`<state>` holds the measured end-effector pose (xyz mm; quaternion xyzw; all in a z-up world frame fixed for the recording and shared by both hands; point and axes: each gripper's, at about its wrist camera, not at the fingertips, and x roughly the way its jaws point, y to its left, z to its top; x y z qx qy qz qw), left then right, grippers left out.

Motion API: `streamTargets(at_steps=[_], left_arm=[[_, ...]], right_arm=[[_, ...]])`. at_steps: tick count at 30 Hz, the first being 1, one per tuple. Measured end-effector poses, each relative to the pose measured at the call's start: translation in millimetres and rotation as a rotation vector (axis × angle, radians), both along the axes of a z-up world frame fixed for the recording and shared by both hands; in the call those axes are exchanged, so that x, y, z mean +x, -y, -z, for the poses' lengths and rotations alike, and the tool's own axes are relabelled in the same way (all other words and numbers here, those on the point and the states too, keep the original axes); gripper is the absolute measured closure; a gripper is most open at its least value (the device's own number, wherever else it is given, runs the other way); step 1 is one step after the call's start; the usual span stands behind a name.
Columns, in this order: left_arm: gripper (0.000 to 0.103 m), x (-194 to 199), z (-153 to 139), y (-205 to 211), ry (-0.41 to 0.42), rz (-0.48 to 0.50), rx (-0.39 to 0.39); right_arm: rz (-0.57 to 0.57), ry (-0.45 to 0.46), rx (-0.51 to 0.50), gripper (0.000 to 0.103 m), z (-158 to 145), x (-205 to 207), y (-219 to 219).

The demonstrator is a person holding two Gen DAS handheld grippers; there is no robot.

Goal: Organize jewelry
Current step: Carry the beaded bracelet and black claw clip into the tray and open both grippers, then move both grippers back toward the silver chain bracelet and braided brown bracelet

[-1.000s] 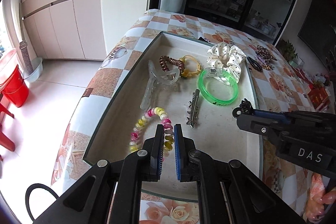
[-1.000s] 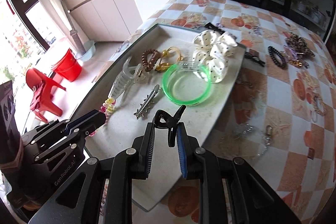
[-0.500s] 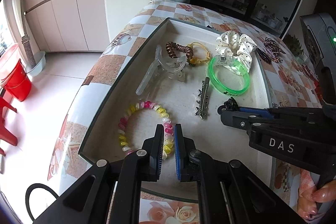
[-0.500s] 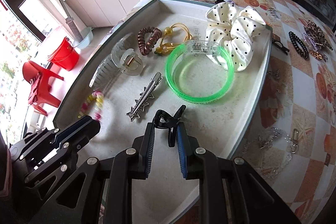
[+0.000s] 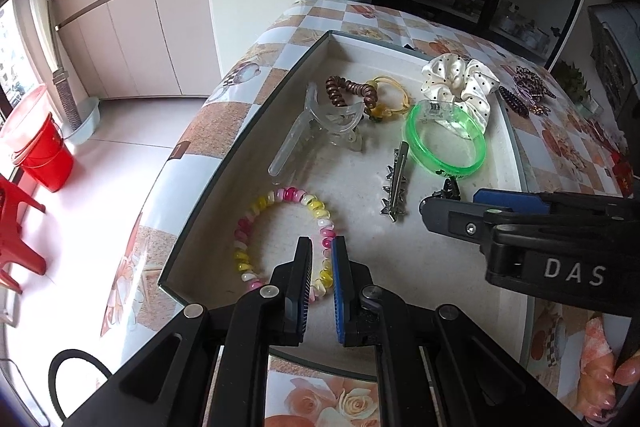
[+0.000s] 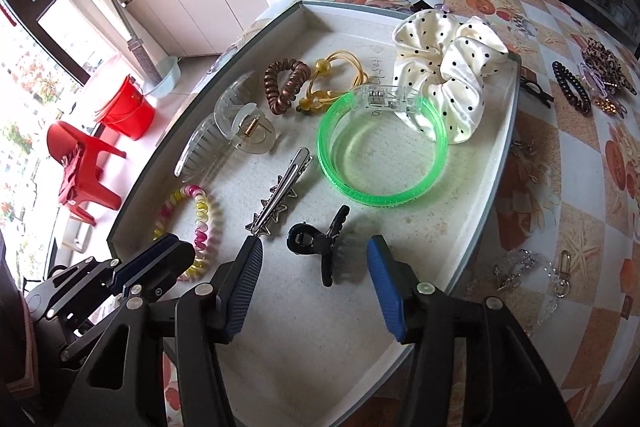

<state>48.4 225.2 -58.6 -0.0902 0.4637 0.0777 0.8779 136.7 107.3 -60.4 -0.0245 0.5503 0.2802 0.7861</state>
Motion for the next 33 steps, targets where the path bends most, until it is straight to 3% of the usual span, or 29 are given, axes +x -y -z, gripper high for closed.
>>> streamTargets(at_steps=[10, 25, 26, 27, 28, 33], left_arm=[[0.090, -3.1, -8.3, 0.9, -0.003, -0.027, 0.023], [0.089, -3.6, -17.6, 12.6, -0.001, -0.030, 0.059], [0.080, -3.8, -18.4, 12.5, 0.000, -0.032, 0.059], [0.027, -4.5, -19.3, 12.6, 0.001, -0.037, 0.057], [0.001, -6.0, -20.9, 12.1, 0.005, -0.055, 0.065], [0.000, -7.7, -28.3, 21.8, 0.041, -0.045, 0.106]], right_arm=[[0.075, 0.070, 0.066, 0.037, -35.1, -12.1, 45.5], [0.205, 0.079, 0.108, 0.037, -41.4, -27.0, 129.8], [0.215, 0.081, 0.109, 0.037, -41.5, -28.2, 136.0], [0.227, 0.082, 0.110, 0.037, -41.5, -29.2, 142.7], [0.238, 0.082, 0.112, 0.037, -41.5, -30.0, 149.0], [0.303, 0.088, 0.118, 0.031, -40.2, -32.5, 185.7]])
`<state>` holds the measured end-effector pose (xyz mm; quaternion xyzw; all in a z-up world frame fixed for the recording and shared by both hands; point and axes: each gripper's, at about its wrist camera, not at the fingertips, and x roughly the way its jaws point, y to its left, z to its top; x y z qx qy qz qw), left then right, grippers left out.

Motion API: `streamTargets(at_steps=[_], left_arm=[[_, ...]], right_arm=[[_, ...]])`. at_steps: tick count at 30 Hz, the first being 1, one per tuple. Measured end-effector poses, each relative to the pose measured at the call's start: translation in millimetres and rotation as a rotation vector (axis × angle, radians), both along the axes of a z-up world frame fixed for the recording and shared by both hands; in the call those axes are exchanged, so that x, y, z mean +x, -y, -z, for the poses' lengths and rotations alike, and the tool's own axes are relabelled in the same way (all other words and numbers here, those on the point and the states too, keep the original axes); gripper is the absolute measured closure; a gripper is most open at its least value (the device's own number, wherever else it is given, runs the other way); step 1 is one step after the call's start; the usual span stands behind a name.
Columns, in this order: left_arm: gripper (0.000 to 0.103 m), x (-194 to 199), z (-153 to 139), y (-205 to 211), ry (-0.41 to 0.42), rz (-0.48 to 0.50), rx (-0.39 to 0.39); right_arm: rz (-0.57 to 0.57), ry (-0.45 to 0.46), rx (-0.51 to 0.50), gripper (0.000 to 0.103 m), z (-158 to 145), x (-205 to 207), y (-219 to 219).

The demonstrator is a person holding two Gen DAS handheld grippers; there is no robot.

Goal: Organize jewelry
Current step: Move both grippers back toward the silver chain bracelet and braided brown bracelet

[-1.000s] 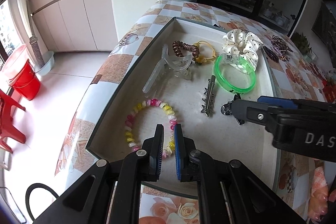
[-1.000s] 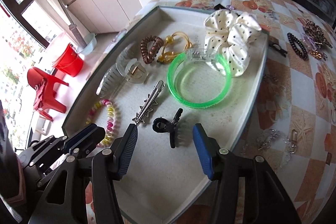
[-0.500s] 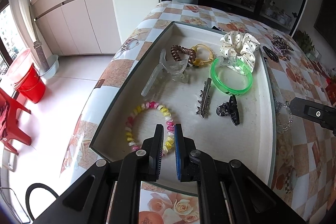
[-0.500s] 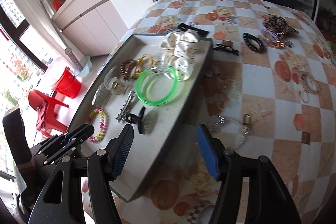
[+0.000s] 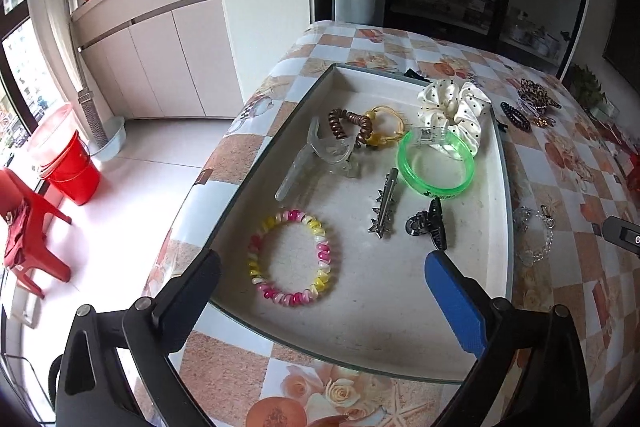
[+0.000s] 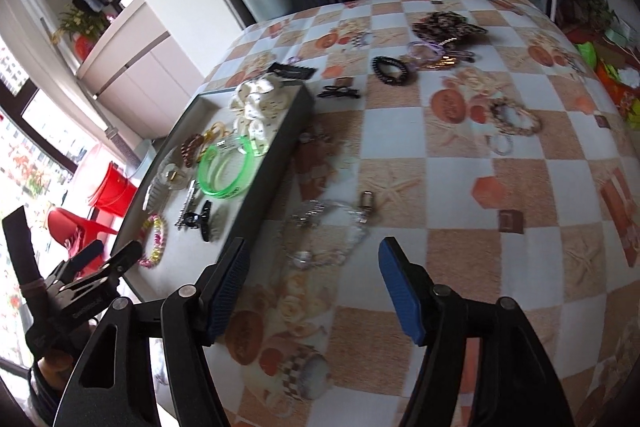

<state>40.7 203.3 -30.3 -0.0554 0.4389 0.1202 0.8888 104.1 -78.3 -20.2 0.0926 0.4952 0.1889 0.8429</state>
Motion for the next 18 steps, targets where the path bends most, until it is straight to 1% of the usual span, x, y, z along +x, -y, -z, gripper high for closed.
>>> streamTargets(at_steps=[2, 5, 10, 14, 18], left_arm=[[0.000, 0.0, -1.4, 5.1, 0.003, 0.005, 0.015], [0.000, 0.5, -5.6, 18.5, 0.007, 0.034, 0.028], [0.000, -0.3, -16.4, 46.7, 0.026, 0.098, 0.048], [0.000, 3.1, -21.5, 71.4, 0.035, 0.157, 0.043], [0.000, 5.7, -23.1, 99.1, 0.032, 0.223, 0.017]], right_arm=[[0.021, -0.003, 0.003, 0.029, 1.3, -0.2, 11.8], [0.059, -0.010, 0.014, 0.022, 5.3, -2.4, 31.3], [0.104, -0.034, 0.014, 0.018, 15.4, -5.7, 58.1], [0.129, -0.045, 0.017, 0.017, 19.5, -8.7, 76.5], [0.146, -0.038, 0.004, 0.017, 20.0, -10.7, 91.0]])
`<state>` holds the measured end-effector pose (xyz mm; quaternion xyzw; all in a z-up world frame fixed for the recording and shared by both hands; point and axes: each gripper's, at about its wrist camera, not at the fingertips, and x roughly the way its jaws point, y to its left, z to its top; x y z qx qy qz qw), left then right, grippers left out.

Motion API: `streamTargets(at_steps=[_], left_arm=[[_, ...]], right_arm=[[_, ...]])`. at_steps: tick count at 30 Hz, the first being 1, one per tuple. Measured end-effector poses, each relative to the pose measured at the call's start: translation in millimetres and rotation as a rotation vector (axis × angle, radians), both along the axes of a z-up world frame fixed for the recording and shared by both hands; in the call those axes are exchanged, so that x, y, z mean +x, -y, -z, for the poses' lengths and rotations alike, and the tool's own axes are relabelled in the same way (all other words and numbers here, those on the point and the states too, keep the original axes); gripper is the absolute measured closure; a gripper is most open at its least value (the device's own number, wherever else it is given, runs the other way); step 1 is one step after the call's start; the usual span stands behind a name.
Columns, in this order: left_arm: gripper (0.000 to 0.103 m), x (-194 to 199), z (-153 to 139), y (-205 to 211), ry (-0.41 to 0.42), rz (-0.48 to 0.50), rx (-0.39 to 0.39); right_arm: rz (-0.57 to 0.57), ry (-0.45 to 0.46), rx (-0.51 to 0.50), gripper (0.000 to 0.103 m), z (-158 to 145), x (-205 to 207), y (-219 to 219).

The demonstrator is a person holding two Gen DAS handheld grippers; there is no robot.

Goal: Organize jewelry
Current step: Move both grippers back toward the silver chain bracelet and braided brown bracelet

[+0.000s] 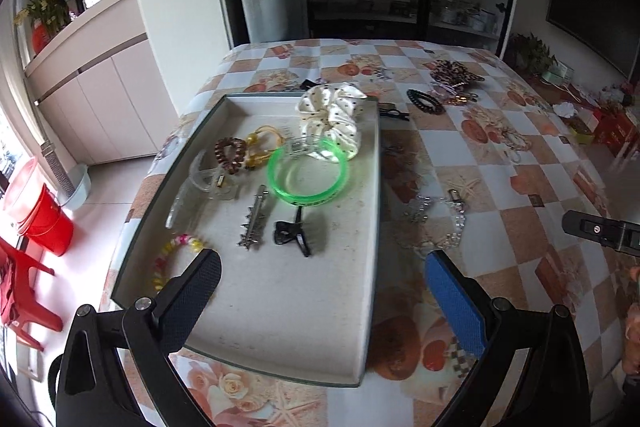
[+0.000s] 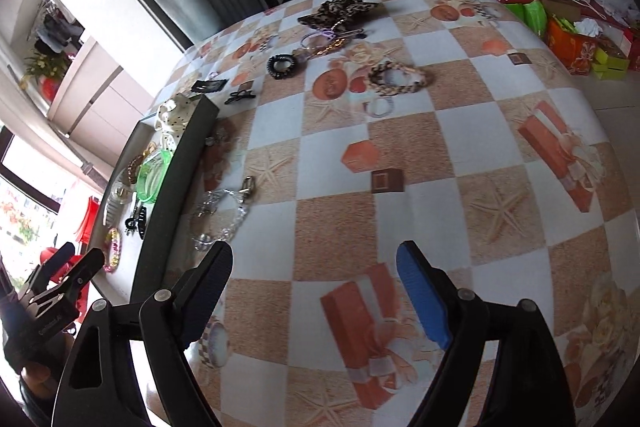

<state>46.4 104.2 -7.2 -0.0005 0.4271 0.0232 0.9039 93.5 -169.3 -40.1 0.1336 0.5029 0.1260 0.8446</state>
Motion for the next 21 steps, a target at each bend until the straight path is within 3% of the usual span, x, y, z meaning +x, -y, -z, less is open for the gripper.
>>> streamTargets(at_steps=[9, 12, 14, 21], left_arm=[[0.000, 13.8, 1.9, 66.1, -0.011, 0.140, -0.036], [0.001, 21.4, 7.0, 80.1, -0.026, 0.159, -0.039], [0.009, 26.3, 11.2, 87.0, -0.036, 0.166, -0.032], [0.009, 47.5, 30.0, 103.5, -0.084, 0.163, -0.016]], right_arm=[[0.051, -0.010, -0.040, 0.017, 2.7, 11.1, 31.6], [0.057, -0.008, -0.058, 0.017, 1.6, 20.6, 38.7], [0.063, -0.010, -0.065, 0.017, 1.6, 28.3, 43.3], [0.064, -0.025, -0.093, 0.017, 8.8, 56.3, 49.6]])
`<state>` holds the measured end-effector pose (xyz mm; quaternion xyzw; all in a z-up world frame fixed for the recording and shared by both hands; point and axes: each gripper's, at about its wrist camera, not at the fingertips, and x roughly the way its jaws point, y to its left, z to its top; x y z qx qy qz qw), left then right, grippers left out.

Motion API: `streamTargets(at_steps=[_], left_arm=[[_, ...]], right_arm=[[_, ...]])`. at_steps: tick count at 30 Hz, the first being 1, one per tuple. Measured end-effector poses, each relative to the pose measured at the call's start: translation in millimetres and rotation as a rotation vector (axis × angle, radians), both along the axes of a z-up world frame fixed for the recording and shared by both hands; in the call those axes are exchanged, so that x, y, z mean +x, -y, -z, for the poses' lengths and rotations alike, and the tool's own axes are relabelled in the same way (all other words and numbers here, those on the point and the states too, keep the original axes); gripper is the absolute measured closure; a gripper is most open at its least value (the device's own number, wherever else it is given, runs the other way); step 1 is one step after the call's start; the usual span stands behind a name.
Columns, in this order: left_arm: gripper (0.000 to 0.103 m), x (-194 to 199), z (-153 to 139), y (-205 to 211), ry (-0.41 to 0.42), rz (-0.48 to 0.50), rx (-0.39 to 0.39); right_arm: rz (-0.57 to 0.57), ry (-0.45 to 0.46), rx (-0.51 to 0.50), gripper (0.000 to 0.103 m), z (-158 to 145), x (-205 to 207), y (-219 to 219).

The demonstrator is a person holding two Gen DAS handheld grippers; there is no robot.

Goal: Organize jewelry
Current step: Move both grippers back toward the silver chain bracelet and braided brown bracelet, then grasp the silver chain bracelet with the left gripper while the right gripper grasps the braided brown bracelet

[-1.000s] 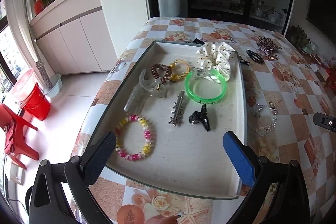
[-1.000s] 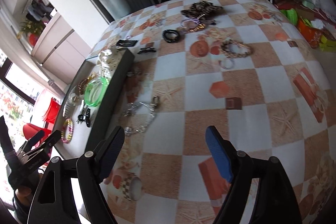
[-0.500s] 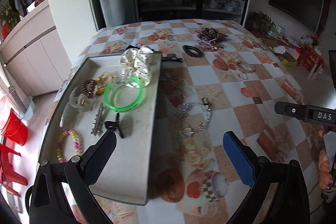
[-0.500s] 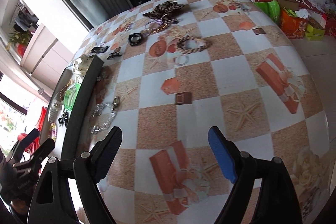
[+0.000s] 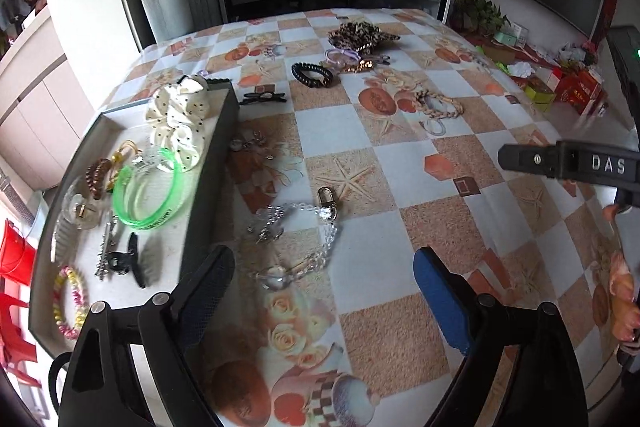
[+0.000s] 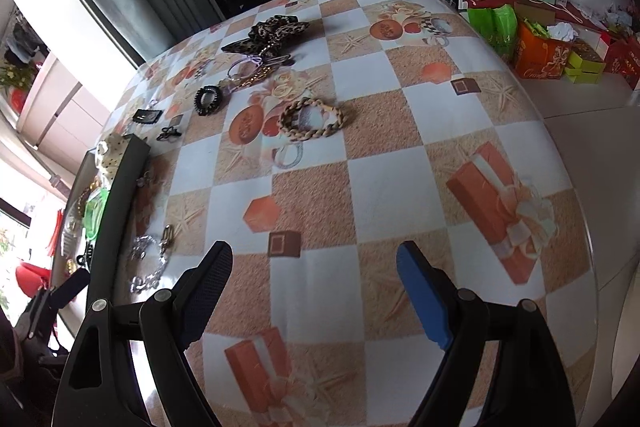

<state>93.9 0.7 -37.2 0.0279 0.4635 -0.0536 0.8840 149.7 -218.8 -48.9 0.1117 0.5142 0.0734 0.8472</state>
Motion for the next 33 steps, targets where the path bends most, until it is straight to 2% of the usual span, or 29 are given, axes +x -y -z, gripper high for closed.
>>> streamTargets(at_steps=[2, 8, 9, 10, 20, 28, 30, 31, 32, 33], left_arm=[[0.017, 5.3, 5.0, 2.7, -0.008, -0.003, 0.012], [0.019, 19.2, 22.4, 7.2, -0.053, -0.018, 0.018], [0.025, 21.0, 25.0, 7.8, -0.058, -0.018, 0.020], [0.027, 23.0, 27.9, 8.6, -0.068, -0.019, 0.022], [0.027, 37.8, 38.6, 7.5, -0.096, -0.043, 0.008], [0.027, 40.6, 39.3, 7.4, -0.094, -0.047, -0.004], [0.027, 40.4, 39.4, 7.7, -0.095, -0.045, -0.006], [0.030, 40.3, 39.4, 7.9, -0.096, -0.040, -0.011], [0.032, 39.6, 38.8, 8.6, -0.096, -0.032, -0.016], [0.038, 38.3, 38.1, 10.0, -0.095, -0.024, -0.016]], right_arm=[[0.000, -0.008, -0.008, 0.017, 3.5, 8.9, 0.5], [-0.003, -0.014, -0.063, 0.017, 13.7, 37.7, -2.4], [-0.005, -0.014, -0.071, 0.017, 15.6, 42.8, -3.4], [-0.009, -0.013, -0.080, 0.017, 17.4, 48.0, -4.8], [-0.041, 0.018, -0.183, 0.017, 31.3, 91.4, -23.4], [-0.094, 0.069, -0.280, 0.016, 35.5, 103.2, -45.2], [-0.092, 0.075, -0.279, 0.018, 35.7, 101.9, -46.2], [-0.093, 0.077, -0.275, 0.019, 35.5, 101.9, -46.6], [-0.098, 0.081, -0.273, 0.023, 34.7, 100.4, -47.4], [-0.103, 0.084, -0.273, 0.031, 33.7, 99.1, -48.7]])
